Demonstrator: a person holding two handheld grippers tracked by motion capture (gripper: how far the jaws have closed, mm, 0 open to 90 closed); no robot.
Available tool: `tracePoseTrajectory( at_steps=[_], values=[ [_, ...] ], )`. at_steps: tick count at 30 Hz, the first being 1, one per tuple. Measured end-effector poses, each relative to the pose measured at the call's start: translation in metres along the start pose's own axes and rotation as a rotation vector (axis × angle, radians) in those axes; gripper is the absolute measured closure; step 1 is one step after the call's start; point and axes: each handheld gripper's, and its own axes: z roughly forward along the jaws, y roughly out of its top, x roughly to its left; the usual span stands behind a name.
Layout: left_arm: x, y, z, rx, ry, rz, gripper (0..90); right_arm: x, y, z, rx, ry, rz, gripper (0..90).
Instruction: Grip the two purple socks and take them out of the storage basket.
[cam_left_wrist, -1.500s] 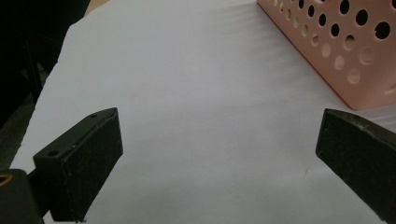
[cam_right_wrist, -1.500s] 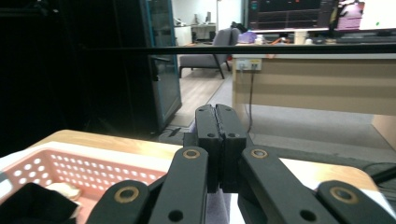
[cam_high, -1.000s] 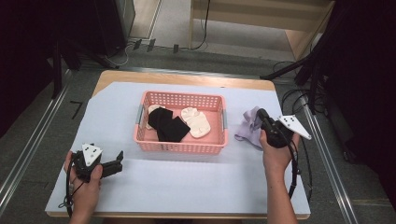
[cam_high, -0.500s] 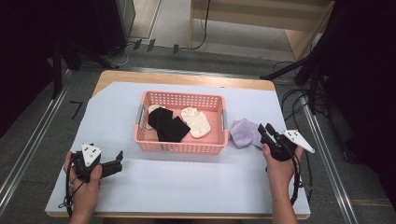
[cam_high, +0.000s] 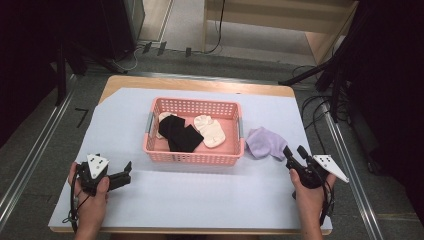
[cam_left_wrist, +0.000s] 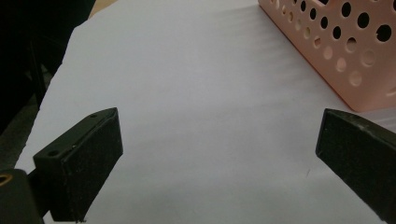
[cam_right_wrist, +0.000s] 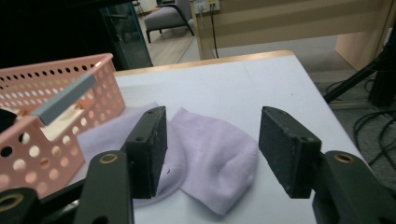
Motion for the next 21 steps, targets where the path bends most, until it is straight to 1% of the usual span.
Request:
tracePoseTrajectory(
  at_steps=[1,2,4,6,7,8,9,10,14,15,18,19,21],
  values=[
    [0.0,0.0,0.0,0.0,0.0,0.0,1.3,-0.001,-0.001,-0.002,-0.002,-0.001,-0.015,41.5],
    [0.0,0.0,0.0,0.0,0.001,0.001,1.3,-0.002,-0.001,-0.004,0.003,-0.009,-0.017,40.3],
    [0.0,0.0,0.0,-0.005,0.002,0.0,1.3,-0.003,-0.002,-0.007,0.007,-0.008,-0.02,39.1],
    [0.0,0.0,-0.001,-0.01,0.001,-0.001,1.3,-0.006,-0.002,-0.013,0.005,-0.003,-0.014,34.4],
    [0.0,0.0,-0.001,-0.01,0.001,-0.001,1.3,-0.006,-0.002,-0.013,0.005,-0.003,-0.014,34.4],
    [0.0,0.0,0.0,-0.009,0.002,-0.002,1.3,-0.009,-0.004,-0.018,0.012,0.001,-0.01,31.5],
    [0.0,0.0,0.0,-0.009,0.002,-0.002,1.3,-0.009,-0.004,-0.018,0.012,0.001,-0.01,31.5],
    [0.0,0.0,0.0,-0.011,0.001,-0.002,1.3,-0.012,-0.006,-0.023,0.012,0.008,-0.01,29.9],
    [0.0,-0.001,-0.001,-0.012,0.006,-0.002,1.3,-0.018,-0.011,-0.031,0.025,0.01,-0.021,28.3],
    [0.0,-0.001,-0.001,-0.013,0.006,-0.004,1.3,-0.019,-0.012,-0.034,0.034,0.003,-0.014,28.2],
    [0.001,0.0,-0.001,-0.006,0.003,-0.01,1.3,-0.024,-0.015,-0.041,0.04,-0.008,-0.018,28.1],
    [0.001,0.0,-0.001,-0.006,0.003,-0.01,1.3,-0.024,-0.015,-0.041,0.04,-0.008,-0.018,28.1],
    [0.001,0.0,-0.001,-0.009,0.003,-0.01,1.3,-0.03,-0.017,-0.049,0.037,-0.018,-0.019,28.1]
  ],
)
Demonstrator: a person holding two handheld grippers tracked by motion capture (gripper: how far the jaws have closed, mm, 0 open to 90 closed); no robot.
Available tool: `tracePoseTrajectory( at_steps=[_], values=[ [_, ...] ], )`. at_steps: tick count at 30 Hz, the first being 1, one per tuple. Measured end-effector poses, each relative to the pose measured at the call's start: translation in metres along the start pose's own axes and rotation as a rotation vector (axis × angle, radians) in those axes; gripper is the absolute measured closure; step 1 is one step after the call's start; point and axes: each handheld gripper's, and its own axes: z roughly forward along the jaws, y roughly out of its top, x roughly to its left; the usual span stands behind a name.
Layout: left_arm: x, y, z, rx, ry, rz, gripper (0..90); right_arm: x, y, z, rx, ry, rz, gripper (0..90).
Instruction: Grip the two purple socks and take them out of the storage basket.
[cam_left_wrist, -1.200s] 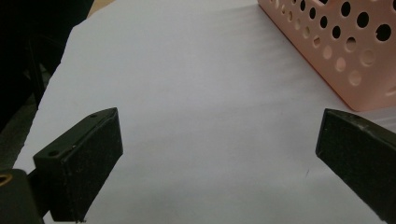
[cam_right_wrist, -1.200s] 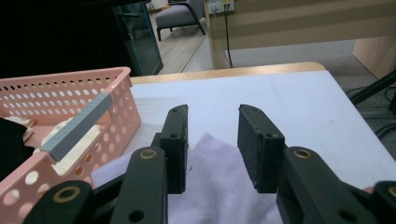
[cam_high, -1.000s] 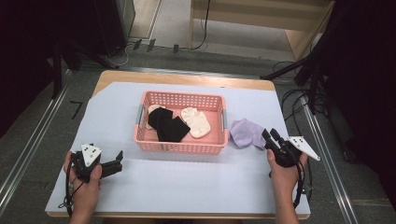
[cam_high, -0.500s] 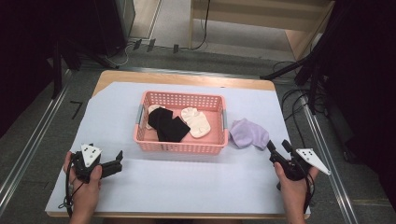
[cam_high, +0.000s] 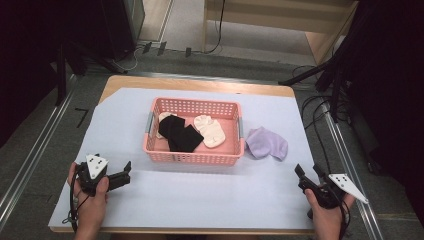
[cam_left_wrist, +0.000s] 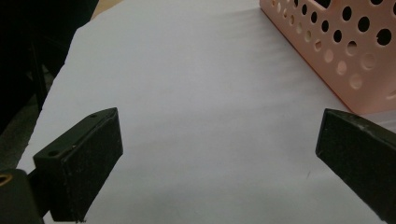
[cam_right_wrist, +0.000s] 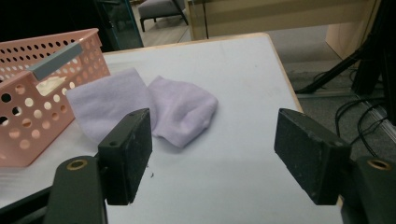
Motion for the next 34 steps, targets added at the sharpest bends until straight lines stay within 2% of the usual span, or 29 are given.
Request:
tracePoseTrajectory(
  at_steps=[7,9,12,14,15,18,21,26,28,30,33,34],
  values=[
    [0.002,-0.001,-0.002,-0.019,-0.008,-0.017,1.3,-0.01,-0.013,-0.019,0.01,-0.022,0.019,27.3],
    [0.002,-0.001,-0.002,-0.02,-0.006,-0.02,1.3,-0.011,-0.015,-0.02,0.014,-0.027,0.016,27.2],
    [0.002,-0.001,-0.002,-0.02,-0.001,-0.016,1.3,-0.014,-0.017,-0.022,-0.009,-0.019,0.02,26.6],
    [0.002,-0.001,-0.002,-0.019,0.001,-0.017,1.3,-0.013,-0.018,-0.022,0.0,-0.022,0.032,27.2],
    [0.002,-0.001,-0.002,-0.024,0.001,-0.021,1.3,-0.013,-0.018,-0.022,-0.012,-0.018,0.013,27.1],
    [0.002,-0.001,-0.002,-0.023,0.001,-0.021,1.3,-0.012,-0.019,-0.024,-0.028,-0.011,0.004,26.9],
    [0.002,-0.001,-0.003,-0.029,0.004,-0.024,1.3,-0.014,-0.02,-0.026,-0.034,-0.005,0.043,25.6],
    [0.003,-0.002,-0.005,-0.038,0.002,-0.028,1.3,-0.01,-0.021,-0.028,-0.051,-0.009,0.007,25.5],
    [0.004,-0.003,-0.005,-0.052,0.004,-0.047,1.3,-0.009,-0.022,-0.028,-0.059,-0.004,-0.007,25.1],
    [0.006,-0.003,-0.005,-0.054,-0.004,-0.067,1.3,-0.01,-0.022,-0.028,-0.059,0.003,0.001,24.3],
    [0.007,-0.002,-0.005,-0.05,-0.002,-0.07,1.3,-0.012,-0.022,-0.028,-0.06,0.007,0.015,22.8],
    [0.006,-0.002,-0.005,-0.042,-0.001,-0.065,1.3,-0.013,-0.022,-0.028,-0.06,-0.006,0.038,22.5]
  ],
)
